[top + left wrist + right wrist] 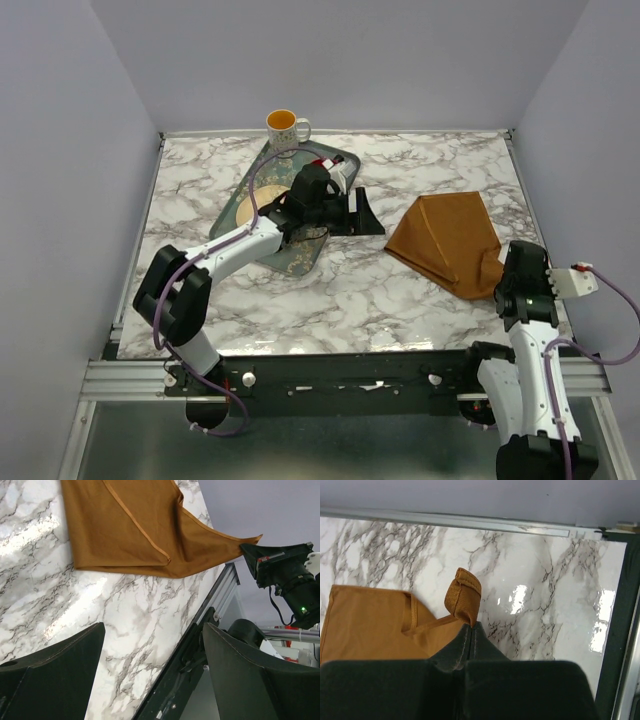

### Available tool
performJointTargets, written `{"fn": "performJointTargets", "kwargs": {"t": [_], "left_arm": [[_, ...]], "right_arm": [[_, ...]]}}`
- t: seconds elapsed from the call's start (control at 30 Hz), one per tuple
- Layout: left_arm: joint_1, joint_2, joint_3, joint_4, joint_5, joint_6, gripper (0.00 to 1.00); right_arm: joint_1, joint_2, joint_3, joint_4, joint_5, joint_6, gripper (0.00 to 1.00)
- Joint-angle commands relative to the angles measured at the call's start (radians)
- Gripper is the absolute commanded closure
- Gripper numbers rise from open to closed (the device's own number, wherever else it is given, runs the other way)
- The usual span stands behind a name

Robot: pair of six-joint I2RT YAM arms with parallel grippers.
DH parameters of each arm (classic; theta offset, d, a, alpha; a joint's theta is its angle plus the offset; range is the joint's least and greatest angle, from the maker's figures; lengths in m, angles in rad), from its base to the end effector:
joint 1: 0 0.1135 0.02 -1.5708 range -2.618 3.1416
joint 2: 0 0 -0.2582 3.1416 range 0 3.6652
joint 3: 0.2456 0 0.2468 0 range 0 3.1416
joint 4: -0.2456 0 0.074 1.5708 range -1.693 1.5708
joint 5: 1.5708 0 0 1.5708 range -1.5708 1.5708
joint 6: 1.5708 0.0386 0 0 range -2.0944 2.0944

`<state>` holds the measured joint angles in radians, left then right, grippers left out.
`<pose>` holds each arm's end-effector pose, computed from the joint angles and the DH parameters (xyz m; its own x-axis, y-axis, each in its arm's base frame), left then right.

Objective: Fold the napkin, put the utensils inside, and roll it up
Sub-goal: Fold the napkin

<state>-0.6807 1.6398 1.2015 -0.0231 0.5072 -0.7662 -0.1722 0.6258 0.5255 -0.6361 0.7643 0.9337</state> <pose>0.2808 -0.2515 0.2759 -0.8651 -0.0793 -0.4953 0.4000 0.4865 -0.7767 0.1239 -0.0487 0.2321 0.1119 0.5695 -0.8143 0.9060 0.2783 0.3191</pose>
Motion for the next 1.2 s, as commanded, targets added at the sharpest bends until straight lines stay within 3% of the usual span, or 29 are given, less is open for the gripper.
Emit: {"fn": "performJointTargets", "kwargs": {"t": [0.0, 0.37, 0.47, 0.6, 0.77, 0.97, 1.17], "left_arm": [[0.004, -0.029, -0.046, 0.017, 0.025, 0.001, 0.12], [0.004, -0.069, -0.095, 0.018, 0.027, 0.016, 0.12], [0.004, -0.06, -0.091, 0.017, 0.031, 0.015, 0.12], [0.004, -0.049, -0.085, 0.017, 0.033, 0.011, 0.12], [0.006, -0.028, -0.082, 0.046, 0.042, 0.002, 0.12], [0.006, -0.012, -0.071, 0.046, 0.044, 0.002, 0.12], [0.006, 0.003, -0.06, 0.045, 0.045, -0.005, 0.12]], "right_arm": [[-0.026, 0.048, -0.015, -0.051, 0.075, 0.171, 0.99], [-0.067, 0.023, -0.062, -0.071, 0.204, 0.166, 0.99], [-0.067, 0.026, -0.048, 0.001, 0.204, 0.039, 0.99], [-0.066, 0.029, -0.033, 0.203, 0.077, -0.275, 0.99], [-0.035, 0.04, -0.067, 0.306, -0.133, -0.369, 0.99], [0.098, 0.133, -0.081, 0.361, -0.214, -0.392, 0.99], [0.302, 0.311, 0.005, 0.499, -0.255, -0.553, 0.99]]}}
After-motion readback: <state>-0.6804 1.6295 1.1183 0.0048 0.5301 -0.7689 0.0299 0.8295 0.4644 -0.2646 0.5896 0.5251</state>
